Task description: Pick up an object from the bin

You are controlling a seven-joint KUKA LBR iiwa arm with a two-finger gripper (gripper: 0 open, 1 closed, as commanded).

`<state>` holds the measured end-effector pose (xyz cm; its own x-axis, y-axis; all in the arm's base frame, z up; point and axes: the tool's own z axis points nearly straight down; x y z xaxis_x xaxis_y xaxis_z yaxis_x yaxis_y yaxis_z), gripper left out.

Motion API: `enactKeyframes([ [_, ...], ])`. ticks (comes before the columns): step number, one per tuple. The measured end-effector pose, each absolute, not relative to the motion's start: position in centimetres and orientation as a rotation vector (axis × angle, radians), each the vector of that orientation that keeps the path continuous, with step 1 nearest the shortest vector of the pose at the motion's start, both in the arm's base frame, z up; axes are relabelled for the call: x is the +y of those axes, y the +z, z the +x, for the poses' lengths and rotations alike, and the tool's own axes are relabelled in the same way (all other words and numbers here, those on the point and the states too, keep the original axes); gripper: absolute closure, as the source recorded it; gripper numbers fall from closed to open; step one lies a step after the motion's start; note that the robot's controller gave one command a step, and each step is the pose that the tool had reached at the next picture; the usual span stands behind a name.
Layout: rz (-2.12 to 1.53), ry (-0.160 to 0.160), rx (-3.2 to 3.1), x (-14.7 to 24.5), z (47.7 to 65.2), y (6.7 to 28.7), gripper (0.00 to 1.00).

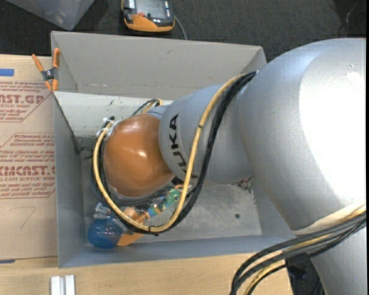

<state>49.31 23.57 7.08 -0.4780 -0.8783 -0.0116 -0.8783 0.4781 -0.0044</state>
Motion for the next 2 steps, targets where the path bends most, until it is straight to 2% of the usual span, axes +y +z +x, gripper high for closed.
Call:
enactKeyframes([
  [2,-1.601,0.006,2.695,23.6,49.1,12.4,1.0],
])
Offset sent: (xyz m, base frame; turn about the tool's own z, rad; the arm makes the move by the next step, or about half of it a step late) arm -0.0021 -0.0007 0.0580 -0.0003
